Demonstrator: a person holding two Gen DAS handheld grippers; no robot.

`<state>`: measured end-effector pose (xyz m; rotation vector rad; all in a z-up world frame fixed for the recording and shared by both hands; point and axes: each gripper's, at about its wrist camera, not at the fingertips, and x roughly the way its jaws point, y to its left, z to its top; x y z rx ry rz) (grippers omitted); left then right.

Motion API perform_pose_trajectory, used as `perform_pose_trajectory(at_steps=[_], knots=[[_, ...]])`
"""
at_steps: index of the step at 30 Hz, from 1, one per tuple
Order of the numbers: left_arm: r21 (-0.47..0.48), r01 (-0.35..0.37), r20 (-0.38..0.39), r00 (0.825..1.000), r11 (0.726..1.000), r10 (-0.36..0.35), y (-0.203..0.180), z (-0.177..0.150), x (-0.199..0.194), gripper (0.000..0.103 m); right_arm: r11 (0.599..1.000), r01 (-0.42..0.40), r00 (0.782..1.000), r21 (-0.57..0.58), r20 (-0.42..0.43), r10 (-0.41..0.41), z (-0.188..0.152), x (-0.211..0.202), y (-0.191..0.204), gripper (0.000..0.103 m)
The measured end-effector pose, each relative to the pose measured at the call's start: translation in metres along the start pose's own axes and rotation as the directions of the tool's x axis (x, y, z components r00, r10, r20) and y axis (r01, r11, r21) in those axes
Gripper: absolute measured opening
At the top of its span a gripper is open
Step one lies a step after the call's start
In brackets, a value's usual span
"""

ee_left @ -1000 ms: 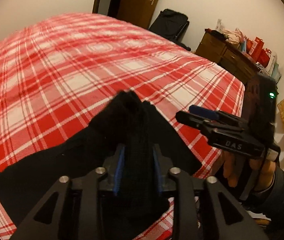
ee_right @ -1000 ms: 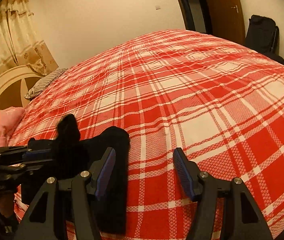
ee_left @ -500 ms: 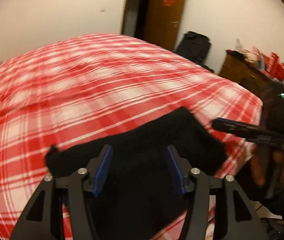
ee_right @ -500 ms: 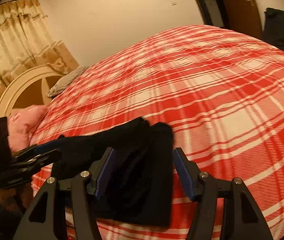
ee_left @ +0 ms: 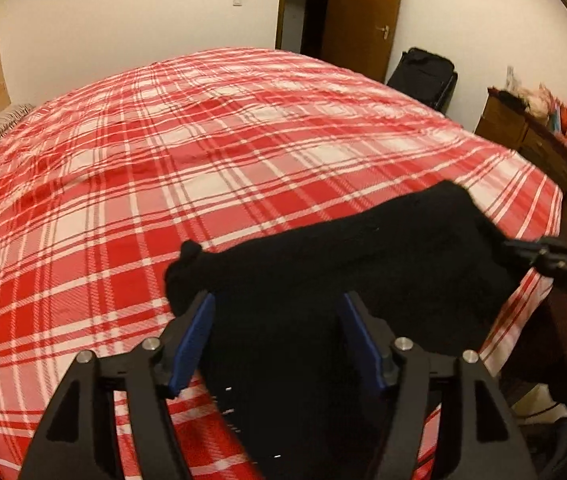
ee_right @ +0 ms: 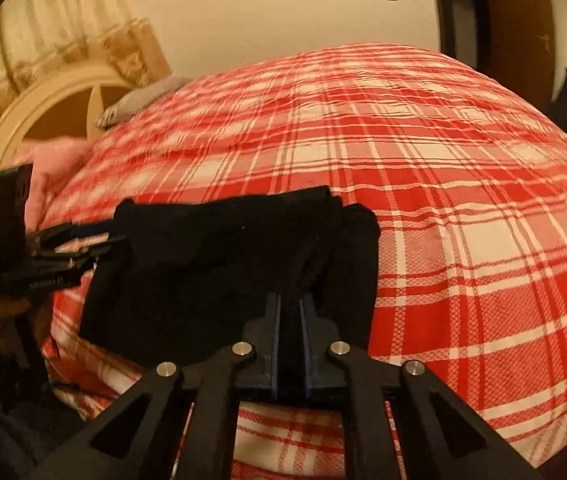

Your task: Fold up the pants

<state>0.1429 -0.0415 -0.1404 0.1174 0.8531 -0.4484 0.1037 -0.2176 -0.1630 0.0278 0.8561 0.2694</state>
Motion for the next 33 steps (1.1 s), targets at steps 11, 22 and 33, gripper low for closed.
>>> perform_pose_trajectory(at_steps=[11,22,33], knots=[[-0.017,-0.035,-0.019,0.999,0.999,0.034,0.014,-0.005,0.003,0.07,0.991,-0.067,0.997,0.114,-0.023,0.07,0.018,0.022,-0.023,0.057],[-0.079,-0.028,-0.025,0.999,0.996,0.026,0.023,-0.01,0.009,0.074,0.987,-0.09,0.995,0.134,-0.035,0.095,0.022,0.038,-0.02,0.043],[-0.046,-0.054,-0.02,0.998,0.997,0.053,0.019,-0.008,0.008,0.08,0.969,-0.175,0.984,0.177,0.047,0.169,0.023,0.021,-0.033,0.015]])
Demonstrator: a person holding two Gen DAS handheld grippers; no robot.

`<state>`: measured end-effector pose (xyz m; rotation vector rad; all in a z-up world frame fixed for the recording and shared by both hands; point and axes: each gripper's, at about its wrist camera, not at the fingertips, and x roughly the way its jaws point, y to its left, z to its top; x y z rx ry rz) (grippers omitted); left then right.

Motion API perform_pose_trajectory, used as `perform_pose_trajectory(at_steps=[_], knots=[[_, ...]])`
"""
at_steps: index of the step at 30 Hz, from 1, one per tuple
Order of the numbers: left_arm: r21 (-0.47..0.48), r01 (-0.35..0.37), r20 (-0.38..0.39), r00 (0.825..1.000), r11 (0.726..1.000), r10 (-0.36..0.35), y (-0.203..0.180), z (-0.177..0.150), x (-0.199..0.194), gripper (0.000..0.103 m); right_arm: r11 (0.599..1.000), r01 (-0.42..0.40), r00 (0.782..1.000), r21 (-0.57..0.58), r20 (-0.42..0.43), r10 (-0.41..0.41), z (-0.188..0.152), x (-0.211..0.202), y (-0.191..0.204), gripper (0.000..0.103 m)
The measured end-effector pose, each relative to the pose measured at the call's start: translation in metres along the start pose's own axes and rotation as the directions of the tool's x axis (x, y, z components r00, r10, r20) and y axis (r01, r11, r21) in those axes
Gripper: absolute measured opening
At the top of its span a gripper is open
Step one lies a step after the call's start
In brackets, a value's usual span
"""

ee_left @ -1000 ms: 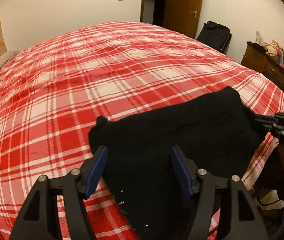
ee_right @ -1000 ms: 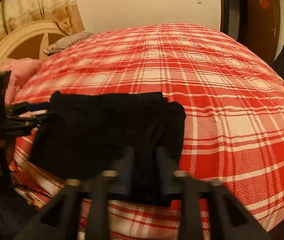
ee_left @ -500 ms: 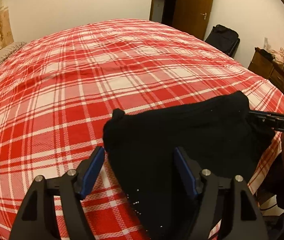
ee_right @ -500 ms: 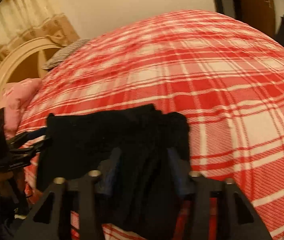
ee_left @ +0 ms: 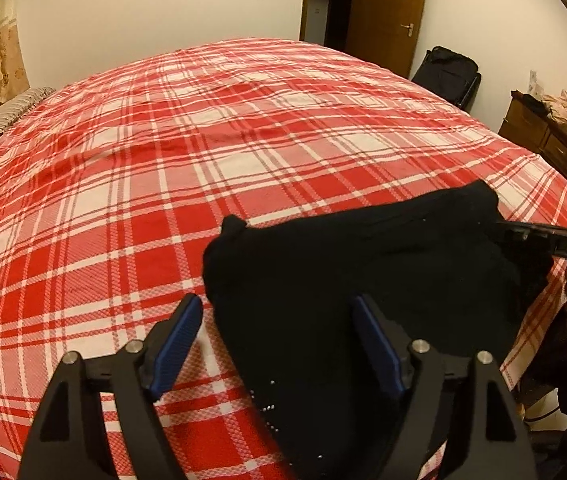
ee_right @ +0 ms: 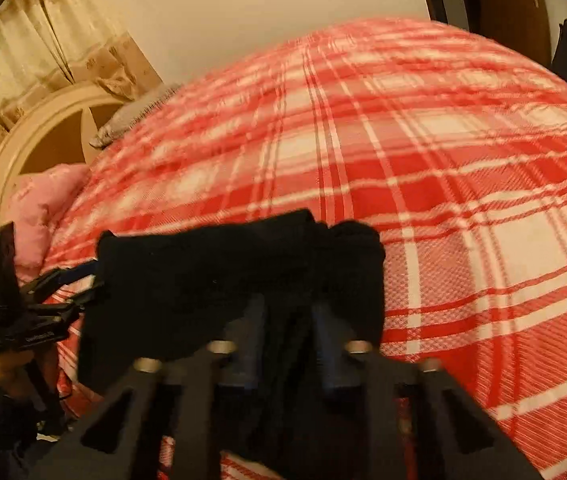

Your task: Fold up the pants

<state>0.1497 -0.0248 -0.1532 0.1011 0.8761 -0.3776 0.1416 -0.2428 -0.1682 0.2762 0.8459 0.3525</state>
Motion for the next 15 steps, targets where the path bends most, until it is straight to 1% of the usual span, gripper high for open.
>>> perform_pose_trajectory(at_steps=[2,4,5,6,8,9,10,12,13,14,15], knots=[[0.013,-0.001,0.005,1.0,1.0,0.001,0.0,0.003,-0.004,0.08,1.0,-0.013,0.999,-0.009,0.033,0.014,0.002,-0.015,0.004,0.014],[0.02,-0.001,0.013,1.0,1.0,0.001,0.0,0.006,-0.007,0.08,1.0,0.01,0.999,-0.027,0.043,-0.009,0.002,-0.025,0.008,0.014],[0.028,-0.006,0.017,1.0,1.0,0.006,0.0,0.008,-0.008,0.081,0.999,0.036,0.999,-0.025,0.032,-0.035,0.0,-0.024,0.005,0.014],[0.033,-0.012,0.018,1.0,0.999,0.011,-0.001,0.008,-0.007,0.084,0.998,0.054,0.998,-0.015,0.019,-0.054,-0.001,-0.021,0.0,0.014],[0.051,-0.029,0.009,1.0,0.998,0.029,-0.003,0.009,0.0,0.089,0.996,0.087,0.996,0.034,-0.035,-0.086,-0.007,-0.005,-0.017,0.014],[0.059,-0.033,0.001,0.999,0.998,0.033,-0.004,0.008,0.005,0.09,0.995,0.088,0.994,0.048,-0.065,-0.084,-0.01,0.003,-0.024,0.015],[0.066,-0.04,-0.012,0.999,0.997,0.041,-0.004,0.007,0.012,0.09,0.996,0.075,0.995,0.053,-0.066,-0.071,-0.011,0.005,-0.028,0.015],[0.071,-0.048,-0.032,0.998,0.996,0.05,-0.005,0.004,0.022,0.091,0.996,0.055,0.998,0.069,-0.04,-0.052,-0.008,-0.003,-0.027,0.019],[0.069,-0.049,-0.029,0.998,0.996,0.051,-0.005,0.003,0.022,0.091,0.996,0.069,0.997,0.064,-0.026,-0.067,-0.006,-0.007,-0.025,0.026],[0.066,-0.051,-0.022,0.998,0.997,0.052,-0.004,0.003,0.02,0.092,0.994,0.1,0.995,0.05,0.001,-0.1,-0.004,-0.012,-0.023,0.035],[0.063,-0.054,-0.019,0.998,0.997,0.056,-0.004,0.002,0.019,0.092,0.99,0.136,0.989,0.028,0.046,-0.138,-0.003,-0.02,-0.017,0.038]])
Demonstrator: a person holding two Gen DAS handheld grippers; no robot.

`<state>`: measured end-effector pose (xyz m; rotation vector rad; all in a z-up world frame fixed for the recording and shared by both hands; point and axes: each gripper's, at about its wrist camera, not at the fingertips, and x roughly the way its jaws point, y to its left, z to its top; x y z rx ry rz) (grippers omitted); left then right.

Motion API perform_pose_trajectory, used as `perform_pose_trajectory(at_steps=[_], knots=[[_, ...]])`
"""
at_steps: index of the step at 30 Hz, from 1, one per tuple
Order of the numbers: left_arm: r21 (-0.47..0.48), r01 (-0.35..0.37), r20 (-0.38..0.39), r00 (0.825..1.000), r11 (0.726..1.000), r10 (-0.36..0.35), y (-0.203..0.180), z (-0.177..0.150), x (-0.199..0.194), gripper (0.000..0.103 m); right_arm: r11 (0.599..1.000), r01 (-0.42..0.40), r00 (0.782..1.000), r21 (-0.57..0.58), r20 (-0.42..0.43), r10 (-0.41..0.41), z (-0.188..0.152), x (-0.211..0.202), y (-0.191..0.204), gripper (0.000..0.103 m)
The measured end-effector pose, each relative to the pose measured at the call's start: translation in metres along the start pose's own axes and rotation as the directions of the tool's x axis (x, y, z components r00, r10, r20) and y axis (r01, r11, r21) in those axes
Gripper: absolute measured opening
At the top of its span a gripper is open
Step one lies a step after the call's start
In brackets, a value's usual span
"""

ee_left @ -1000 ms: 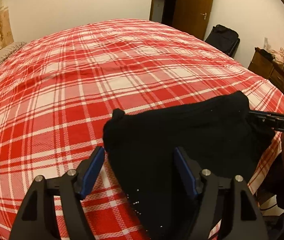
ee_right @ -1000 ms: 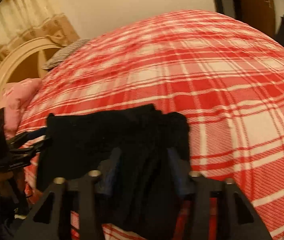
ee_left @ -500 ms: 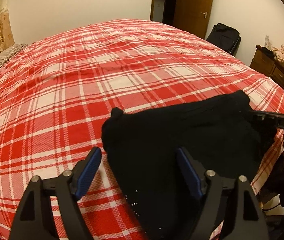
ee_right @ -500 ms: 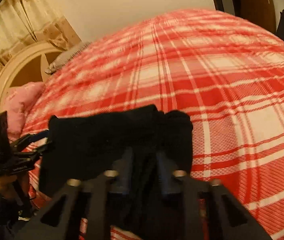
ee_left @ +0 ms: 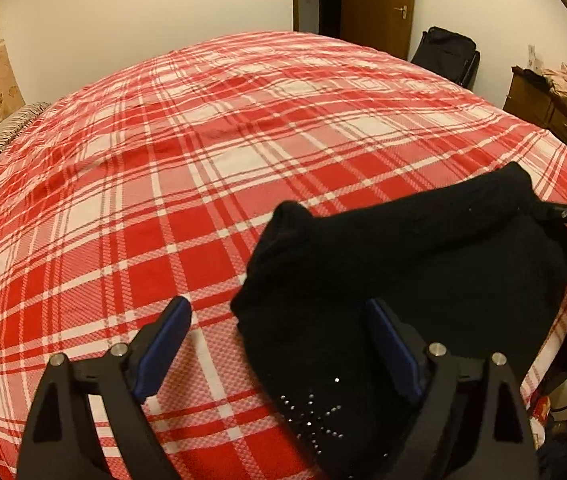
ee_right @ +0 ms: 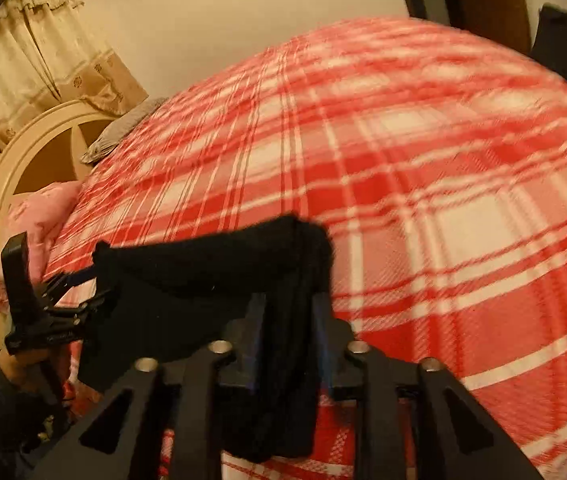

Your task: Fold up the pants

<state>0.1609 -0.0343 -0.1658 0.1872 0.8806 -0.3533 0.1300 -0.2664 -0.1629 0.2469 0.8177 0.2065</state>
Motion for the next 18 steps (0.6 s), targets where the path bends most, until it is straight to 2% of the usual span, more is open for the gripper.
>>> perform_pose_trajectory(at_steps=[1,4,7,11,14,18], knots=[[-0.006,-0.003,0.001,1.0,1.0,0.003,0.001,0.0,-0.002,0.092,1.0,0.002,0.999,-0.028,0.039,-0.001,0.001,-0.008,0.006,0.04],[-0.018,-0.021,0.058,0.998,1.0,0.022,0.003,0.003,-0.017,0.092,0.99,-0.082,0.993,-0.117,0.072,0.091,0.001,-0.019,0.031,0.041],[-0.007,-0.078,0.057,0.995,0.997,0.078,0.006,0.009,-0.014,0.093,0.968,-0.15,0.989,-0.202,-0.027,0.147,-0.011,-0.009,0.054,0.042],[-0.014,-0.079,0.018,0.997,0.997,0.079,0.012,0.01,-0.002,0.096,0.972,-0.086,0.989,-0.219,-0.135,0.057,-0.032,0.01,0.051,0.042],[-0.001,-0.076,0.015,0.997,0.997,0.076,0.01,0.008,0.0,0.099,0.972,-0.11,0.989,-0.205,-0.119,0.087,-0.037,0.011,0.042,0.043],[-0.006,-0.068,0.017,0.998,0.998,0.068,0.008,0.005,-0.004,0.099,0.969,-0.097,0.99,-0.229,-0.119,0.071,-0.038,0.011,0.045,0.043]])
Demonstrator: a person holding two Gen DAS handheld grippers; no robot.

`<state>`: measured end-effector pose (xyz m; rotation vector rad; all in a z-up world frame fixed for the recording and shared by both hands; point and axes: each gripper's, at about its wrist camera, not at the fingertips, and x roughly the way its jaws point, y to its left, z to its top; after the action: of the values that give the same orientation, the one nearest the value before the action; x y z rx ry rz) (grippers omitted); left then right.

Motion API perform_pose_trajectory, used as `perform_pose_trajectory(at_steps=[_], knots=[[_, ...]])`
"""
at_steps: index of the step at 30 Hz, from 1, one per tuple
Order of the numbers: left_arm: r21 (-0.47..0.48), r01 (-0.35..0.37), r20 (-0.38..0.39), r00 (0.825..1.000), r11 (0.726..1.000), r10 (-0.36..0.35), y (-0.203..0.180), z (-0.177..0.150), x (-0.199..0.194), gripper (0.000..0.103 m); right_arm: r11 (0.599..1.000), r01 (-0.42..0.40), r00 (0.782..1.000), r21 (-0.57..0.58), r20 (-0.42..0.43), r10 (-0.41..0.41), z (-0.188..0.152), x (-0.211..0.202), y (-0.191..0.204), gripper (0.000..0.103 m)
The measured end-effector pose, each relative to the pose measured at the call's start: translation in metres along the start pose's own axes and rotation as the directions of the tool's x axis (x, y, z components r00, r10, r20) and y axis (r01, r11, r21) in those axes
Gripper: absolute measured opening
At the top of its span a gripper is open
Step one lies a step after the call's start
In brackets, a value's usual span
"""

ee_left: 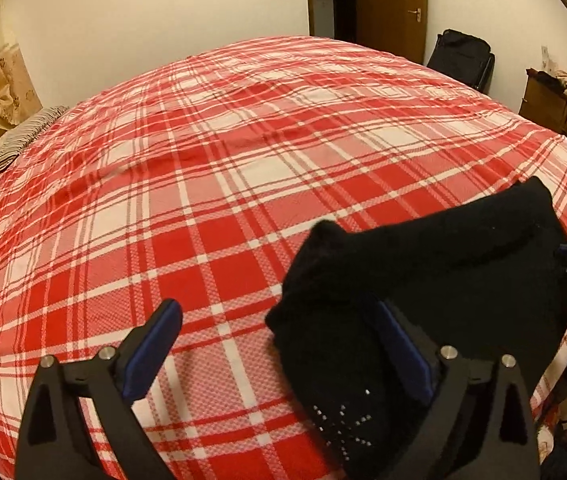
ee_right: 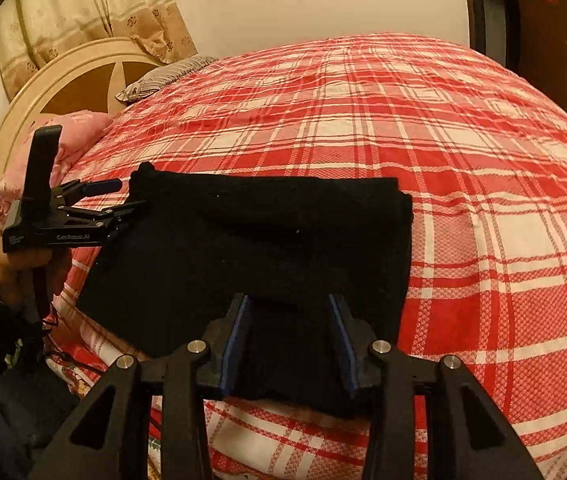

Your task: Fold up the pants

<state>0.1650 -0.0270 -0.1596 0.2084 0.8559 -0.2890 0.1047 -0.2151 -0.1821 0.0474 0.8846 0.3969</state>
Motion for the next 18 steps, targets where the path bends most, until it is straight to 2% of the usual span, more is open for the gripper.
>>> perform_pose_trajectory(at_steps=[8,12,14,18], knots=[[-0.004,0.053,-0.003,0.999,0.999,-0.053,-0.007,-0.015,-0.023,0.099,0.999,0.02,1.0,-0.033,0.008,-0.02,-0.002,0.004,0.002,0.043],[0.03,0.084,-0.038,0.996,0.996,-0.082,-0.02,-0.032,-0.024,0.099,0.999,0.018,1.0,-0.037,0.013,-0.017,-0.003,0.004,0.002,0.043],[0.049,0.082,-0.046,0.996,0.995,-0.08,-0.026,-0.04,-0.023,0.099,0.999,0.016,1.0,-0.037,0.014,-0.016,-0.003,0.004,0.001,0.043],[0.026,0.084,-0.048,0.995,0.996,-0.083,-0.026,-0.043,-0.019,0.102,0.999,0.017,1.0,-0.045,0.022,-0.016,-0.004,0.005,0.001,0.043]])
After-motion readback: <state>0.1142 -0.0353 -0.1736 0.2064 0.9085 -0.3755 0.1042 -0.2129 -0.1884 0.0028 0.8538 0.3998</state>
